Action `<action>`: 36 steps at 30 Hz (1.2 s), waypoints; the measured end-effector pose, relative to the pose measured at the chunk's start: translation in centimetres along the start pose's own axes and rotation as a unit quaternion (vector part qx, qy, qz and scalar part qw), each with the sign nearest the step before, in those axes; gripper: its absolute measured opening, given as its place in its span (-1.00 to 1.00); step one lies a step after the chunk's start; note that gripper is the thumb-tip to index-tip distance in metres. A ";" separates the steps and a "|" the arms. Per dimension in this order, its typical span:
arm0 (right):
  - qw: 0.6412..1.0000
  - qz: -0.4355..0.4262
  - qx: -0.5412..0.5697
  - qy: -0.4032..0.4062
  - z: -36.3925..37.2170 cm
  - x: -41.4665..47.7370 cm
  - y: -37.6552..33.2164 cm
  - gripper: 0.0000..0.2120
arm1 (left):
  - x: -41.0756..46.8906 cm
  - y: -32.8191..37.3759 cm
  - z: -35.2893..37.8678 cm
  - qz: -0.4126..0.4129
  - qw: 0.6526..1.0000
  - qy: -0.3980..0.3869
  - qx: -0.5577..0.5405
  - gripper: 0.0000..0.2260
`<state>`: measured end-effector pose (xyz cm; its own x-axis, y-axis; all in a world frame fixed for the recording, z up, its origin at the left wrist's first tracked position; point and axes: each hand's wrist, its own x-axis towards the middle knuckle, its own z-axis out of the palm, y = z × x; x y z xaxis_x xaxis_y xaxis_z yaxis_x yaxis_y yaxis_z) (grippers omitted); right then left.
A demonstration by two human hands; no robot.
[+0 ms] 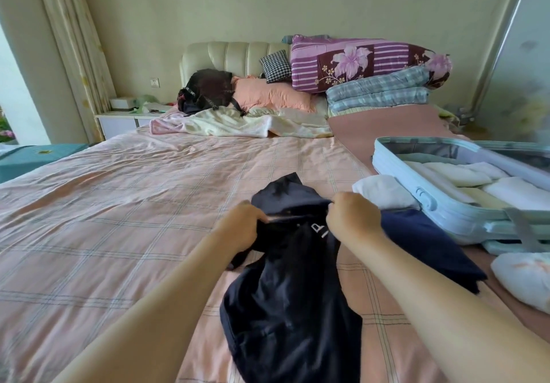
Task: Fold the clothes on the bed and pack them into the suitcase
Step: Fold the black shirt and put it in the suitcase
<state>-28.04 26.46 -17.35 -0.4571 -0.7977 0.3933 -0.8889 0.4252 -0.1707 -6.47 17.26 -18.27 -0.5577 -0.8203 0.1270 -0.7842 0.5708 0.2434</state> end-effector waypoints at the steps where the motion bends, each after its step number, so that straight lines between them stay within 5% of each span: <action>1: 0.999 0.039 -0.013 0.001 -0.6 0.2 0.9 -0.82 | 0.1 -0.7 -0.7 -0.043 0.997 0.029 0.059 -0.63; 4: 0.985 0.123 -0.088 -0.087 -1.9 0.2 3.7 -0.80 | -0.6 -3.4 -3.0 -0.206 0.960 0.045 0.183 -0.69; 7: 0.968 0.102 -0.129 -0.190 -1.6 -0.3 4.7 -0.78 | -1.7 -4.7 -3.5 -0.269 0.936 -0.011 0.226 -0.67; 10: 0.983 -0.020 -0.084 -0.163 -0.3 0.2 3.7 -0.65 | -1.1 -3.2 -2.6 -0.217 0.940 -0.032 0.260 -0.64; 13: 0.981 -0.078 0.063 -0.165 0.8 1.2 1.4 -0.46 | 1.5 -1.2 -1.1 -0.127 0.979 -0.005 0.160 -0.63; 16: 0.976 -0.133 0.014 -0.169 2.9 2.1 0.0 -0.54 | 3.5 0.7 0.8 -0.056 0.995 -0.032 0.072 -0.59; 19: 0.984 -0.114 -0.079 -0.111 4.7 2.9 0.4 -0.73 | 4.7 0.6 2.7 -0.046 0.995 -0.083 0.045 -0.53; 22: 0.998 -0.046 0.026 -0.018 4.8 4.0 1.9 -0.81 | 5.4 -0.4 3.2 -0.041 0.995 -0.089 0.000 -0.57; 24: 0.987 -0.069 0.130 -0.059 4.5 4.0 2.9 -0.80 | 5.5 -0.6 3.0 -0.034 0.995 -0.089 -0.031 -0.57; 27: 0.972 -0.139 0.084 -0.171 5.1 2.7 2.5 -0.66 | 5.3 -0.6 2.3 -0.017 0.990 -0.112 -0.084 -0.52; 33: 0.974 0.045 0.222 0.007 4.3 4.5 1.3 -0.58 | 3.8 -2.6 -1.1 -0.036 0.984 -0.068 -0.161 -0.44; 36: 0.961 0.138 0.234 0.047 2.7 5.1 1.8 -0.63 | 2.6 -4.4 -2.8 -0.109 0.993 0.036 -0.035 -0.54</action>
<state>-32.06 21.96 -18.12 -0.6922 -0.6304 0.3513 -0.6612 0.3589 -0.6587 -3.71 12.53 -16.29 -0.3539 -0.9261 0.1309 -0.8617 0.3773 0.3394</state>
